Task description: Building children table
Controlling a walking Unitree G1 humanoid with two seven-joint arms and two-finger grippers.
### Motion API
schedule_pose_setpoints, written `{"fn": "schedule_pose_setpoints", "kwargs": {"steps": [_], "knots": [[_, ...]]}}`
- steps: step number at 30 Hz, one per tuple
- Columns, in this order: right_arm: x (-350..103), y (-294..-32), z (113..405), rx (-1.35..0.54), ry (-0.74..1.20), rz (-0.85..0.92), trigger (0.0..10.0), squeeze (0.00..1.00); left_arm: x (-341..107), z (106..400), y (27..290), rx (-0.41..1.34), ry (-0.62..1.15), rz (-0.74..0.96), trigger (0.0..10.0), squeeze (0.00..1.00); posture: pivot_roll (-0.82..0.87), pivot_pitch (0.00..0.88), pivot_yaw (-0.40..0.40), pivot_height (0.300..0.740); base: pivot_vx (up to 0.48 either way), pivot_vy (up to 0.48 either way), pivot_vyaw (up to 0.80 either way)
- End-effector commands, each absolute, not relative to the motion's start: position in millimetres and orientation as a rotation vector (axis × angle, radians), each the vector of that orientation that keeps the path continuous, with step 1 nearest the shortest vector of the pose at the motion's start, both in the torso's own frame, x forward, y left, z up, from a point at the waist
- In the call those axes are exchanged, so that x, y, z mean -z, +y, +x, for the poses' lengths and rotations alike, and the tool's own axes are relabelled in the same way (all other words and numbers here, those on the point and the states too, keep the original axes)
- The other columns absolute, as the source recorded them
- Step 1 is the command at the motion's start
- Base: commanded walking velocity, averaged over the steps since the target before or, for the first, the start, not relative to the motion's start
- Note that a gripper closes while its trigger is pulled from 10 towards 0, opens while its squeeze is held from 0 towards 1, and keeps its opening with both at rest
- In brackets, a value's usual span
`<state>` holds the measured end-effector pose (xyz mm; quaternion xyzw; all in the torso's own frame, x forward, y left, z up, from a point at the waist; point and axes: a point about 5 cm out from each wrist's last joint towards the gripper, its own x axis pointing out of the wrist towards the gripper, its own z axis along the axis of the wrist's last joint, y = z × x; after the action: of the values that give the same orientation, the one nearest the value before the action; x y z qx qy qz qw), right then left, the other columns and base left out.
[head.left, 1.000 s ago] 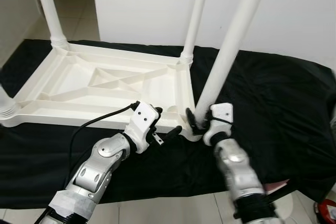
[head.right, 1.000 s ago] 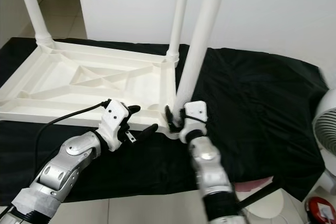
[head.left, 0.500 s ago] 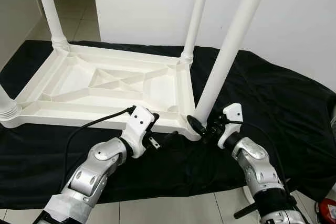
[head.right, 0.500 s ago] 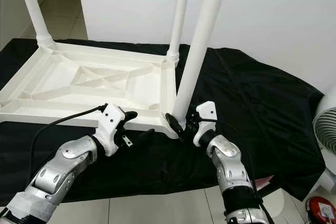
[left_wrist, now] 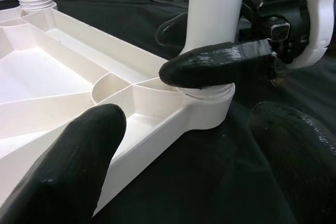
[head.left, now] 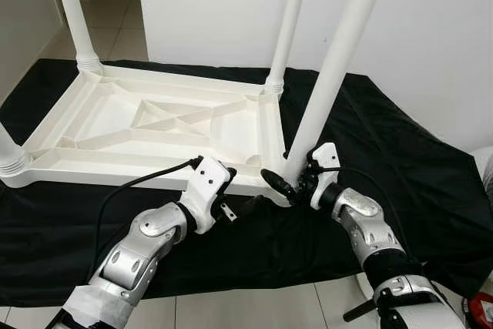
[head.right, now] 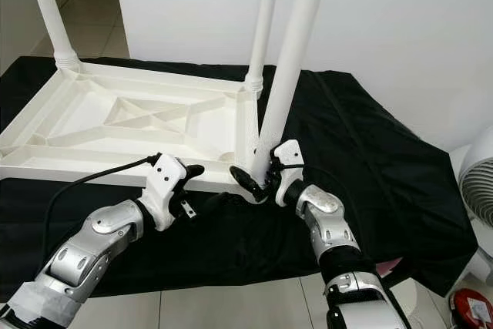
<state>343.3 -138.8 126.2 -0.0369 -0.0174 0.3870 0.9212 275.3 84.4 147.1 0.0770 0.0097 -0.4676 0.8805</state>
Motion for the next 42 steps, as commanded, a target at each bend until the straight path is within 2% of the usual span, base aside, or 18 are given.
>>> {"fn": "schedule_pose_setpoints", "kwargs": {"steps": [1,12,13,16,17,23,32,35,41,42], "knots": [[-126,-134,344,-0.829,-0.029,-0.107,0.2,0.00,-150,271,79,1.076,0.021,0.171,10.0,0.00,0.11,0.009,-0.092,0.740,0.000,0.000,0.00],[-115,-139,340,-0.825,-0.013,-0.083,0.0,0.00,-149,269,78,1.074,0.020,0.168,10.0,0.00,0.10,0.005,-0.100,0.740,0.000,0.000,0.00],[-114,-140,339,-0.817,-0.011,-0.080,8.0,0.00,-148,269,77,1.077,0.020,0.169,10.0,0.00,0.10,0.005,-0.100,0.740,0.000,0.000,0.00],[-112,-140,338,-0.789,-0.012,-0.085,8.0,0.00,-149,269,77,1.080,0.019,0.168,10.0,0.00,0.10,0.003,-0.099,0.740,0.000,0.000,0.00],[-113,-139,338,-0.773,-0.014,-0.073,10.0,0.00,-149,269,76,1.082,0.017,0.167,10.0,0.00,0.10,0.000,-0.098,0.740,0.000,0.000,0.00],[-113,-135,339,-0.622,-0.014,-0.053,10.0,0.00,-148,269,75,1.093,0.019,0.170,10.0,0.00,0.09,0.000,-0.094,0.740,0.000,0.000,0.00],[-119,-124,331,-0.533,-0.063,-0.008,10.0,0.00,-148,269,76,1.094,0.018,0.174,10.0,0.00,0.09,0.000,-0.095,0.740,0.000,0.000,0.00],[-119,-118,328,-0.364,-0.038,0.043,10.0,0.00,-148,269,78,1.096,0.019,0.176,10.0,0.00,0.09,0.000,-0.092,0.740,0.000,0.000,0.00],[-121,-110,325,-0.180,-0.048,0.082,10.0,0.00,-148,268,78,1.098,0.022,0.177,10.0,0.00,0.09,0.000,-0.090,0.740,0.000,0.000,0.00],[-120,-100,321,-0.136,-0.049,0.110,10.0,0.00,-148,268,78,1.099,0.022,0.175,10.0,0.00,0.09,0.000,-0.089,0.740,0.000,0.000,0.00]]}}
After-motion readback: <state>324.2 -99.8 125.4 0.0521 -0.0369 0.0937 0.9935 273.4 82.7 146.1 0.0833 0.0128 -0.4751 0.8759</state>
